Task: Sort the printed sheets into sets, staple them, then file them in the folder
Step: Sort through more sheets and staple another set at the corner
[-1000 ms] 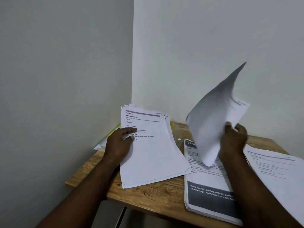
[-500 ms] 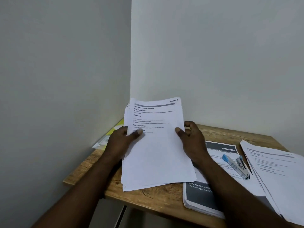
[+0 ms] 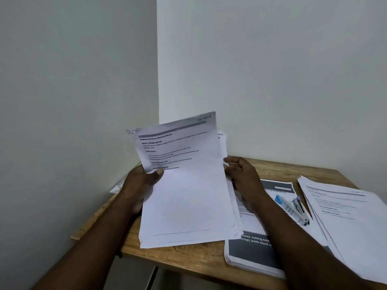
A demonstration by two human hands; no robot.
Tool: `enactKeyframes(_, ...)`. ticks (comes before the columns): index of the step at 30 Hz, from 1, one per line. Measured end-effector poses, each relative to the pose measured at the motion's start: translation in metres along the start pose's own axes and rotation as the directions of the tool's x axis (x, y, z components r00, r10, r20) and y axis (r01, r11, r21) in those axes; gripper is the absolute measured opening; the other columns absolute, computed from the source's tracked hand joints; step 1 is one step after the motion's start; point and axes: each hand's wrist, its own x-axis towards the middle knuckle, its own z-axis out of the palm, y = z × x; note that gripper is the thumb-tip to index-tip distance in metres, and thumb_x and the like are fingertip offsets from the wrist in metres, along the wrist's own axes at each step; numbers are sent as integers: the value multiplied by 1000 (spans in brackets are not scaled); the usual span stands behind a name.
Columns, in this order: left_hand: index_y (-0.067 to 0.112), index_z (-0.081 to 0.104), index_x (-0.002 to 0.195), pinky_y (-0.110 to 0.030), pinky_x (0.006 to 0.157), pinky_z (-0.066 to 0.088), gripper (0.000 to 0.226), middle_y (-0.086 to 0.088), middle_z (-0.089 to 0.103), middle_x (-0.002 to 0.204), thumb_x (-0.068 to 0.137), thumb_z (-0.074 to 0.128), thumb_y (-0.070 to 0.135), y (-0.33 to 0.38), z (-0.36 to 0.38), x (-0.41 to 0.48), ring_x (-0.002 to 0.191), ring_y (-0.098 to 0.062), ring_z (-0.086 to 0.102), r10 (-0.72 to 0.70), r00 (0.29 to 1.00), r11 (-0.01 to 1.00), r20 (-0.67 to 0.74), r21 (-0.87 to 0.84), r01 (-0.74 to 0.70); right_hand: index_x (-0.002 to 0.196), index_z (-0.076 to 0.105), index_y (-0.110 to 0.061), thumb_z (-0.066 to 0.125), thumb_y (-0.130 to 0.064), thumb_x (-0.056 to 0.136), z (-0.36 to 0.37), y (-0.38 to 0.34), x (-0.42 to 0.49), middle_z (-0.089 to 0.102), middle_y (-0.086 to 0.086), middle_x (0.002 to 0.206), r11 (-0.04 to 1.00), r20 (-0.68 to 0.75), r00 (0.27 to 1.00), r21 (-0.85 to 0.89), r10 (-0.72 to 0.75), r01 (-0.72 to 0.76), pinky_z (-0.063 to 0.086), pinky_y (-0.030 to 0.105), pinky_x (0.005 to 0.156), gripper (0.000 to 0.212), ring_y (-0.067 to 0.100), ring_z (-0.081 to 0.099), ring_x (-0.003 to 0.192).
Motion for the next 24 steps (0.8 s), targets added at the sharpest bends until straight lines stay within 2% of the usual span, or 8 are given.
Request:
enactKeyframes(3, 6, 70, 113, -24, 82, 59, 36, -1, 78, 109, 79, 78, 2, 2, -2, 0, 100, -16, 74, -29, 1000, 1000, -3, 8, 29, 116, 72, -19, 77, -1, 92, 5, -2, -3, 77, 5, 110, 998, 45, 997, -3, -66, 66, 62, 43, 81, 29, 24, 71, 94)
enactKeyframes(5, 10, 69, 94, -34, 85, 57, 20, -5, 74, 91, 79, 75, -1, 5, -3, 0, 88, -25, 69, -88, 994, 995, -67, -42, 85, 112, 72, -19, 76, -2, 94, 8, -6, -6, 77, 1, 115, 993, 32, 994, 42, -107, 106, 61, 32, 74, 26, 15, 73, 95)
enactKeyframes(8, 13, 65, 78, -31, 64, 57, 30, -8, 70, 75, 92, 54, -11, 7, -1, -3, 68, -26, 66, -158, 986, 986, -44, -62, 155, 112, 75, -21, 74, -15, 98, 10, -8, -6, 76, 2, 120, 994, 35, 995, 66, -93, 90, 61, 39, 91, 14, 20, 72, 110)
enactKeyframes(10, 8, 70, 93, -32, 62, 60, 26, -10, 76, 80, 93, 56, -14, 7, 0, -5, 69, -26, 72, -134, 988, 991, -75, -32, 132, 115, 77, -19, 73, -40, 97, 11, -9, -7, 74, 9, 127, 991, 81, 993, 116, -80, 71, 50, 57, 111, 28, 30, 67, 124)
enactKeyframes(13, 4, 69, 112, -29, 64, 62, 30, -5, 81, 93, 95, 53, -15, 6, 1, -4, 79, -18, 78, -103, 991, 995, -86, -14, 102, 116, 78, -9, 72, -65, 87, 11, -14, -9, 76, 15, 124, 983, 101, 994, 182, -48, 29, 51, 53, 110, 64, 36, 69, 122)
enactKeyframes(18, 10, 67, 116, -18, 70, 59, 42, 5, 81, 100, 95, 47, -21, 7, 3, -1, 89, -9, 77, -72, 991, 997, -112, -21, 71, 92, 82, -16, 81, -15, 92, 9, -9, -6, 77, -1, 101, 992, 27, 992, 47, -121, 120, 50, 39, 103, 2, 14, 68, 99)
enactKeyframes(22, 5, 65, 126, -30, 86, 57, 43, -7, 78, 120, 93, 53, -20, 3, -1, 2, 109, -24, 74, -72, 985, 997, -154, -5, 72, 83, 78, -20, 83, -15, 90, 11, -13, -8, 71, -9, 88, 994, -22, 994, 2, -107, 107, 48, 27, 86, 10, 7, 63, 86)
enactKeyframes(24, 2, 60, 130, -31, 81, 59, 44, -11, 77, 119, 93, 57, -19, 2, -2, 4, 106, -28, 74, -76, 973, 997, -219, -9, 76, 80, 74, -20, 85, -16, 88, 11, -12, -7, 66, -8, 84, 993, -62, 992, -2, -114, 114, 47, 26, 78, 14, 8, 59, 81)
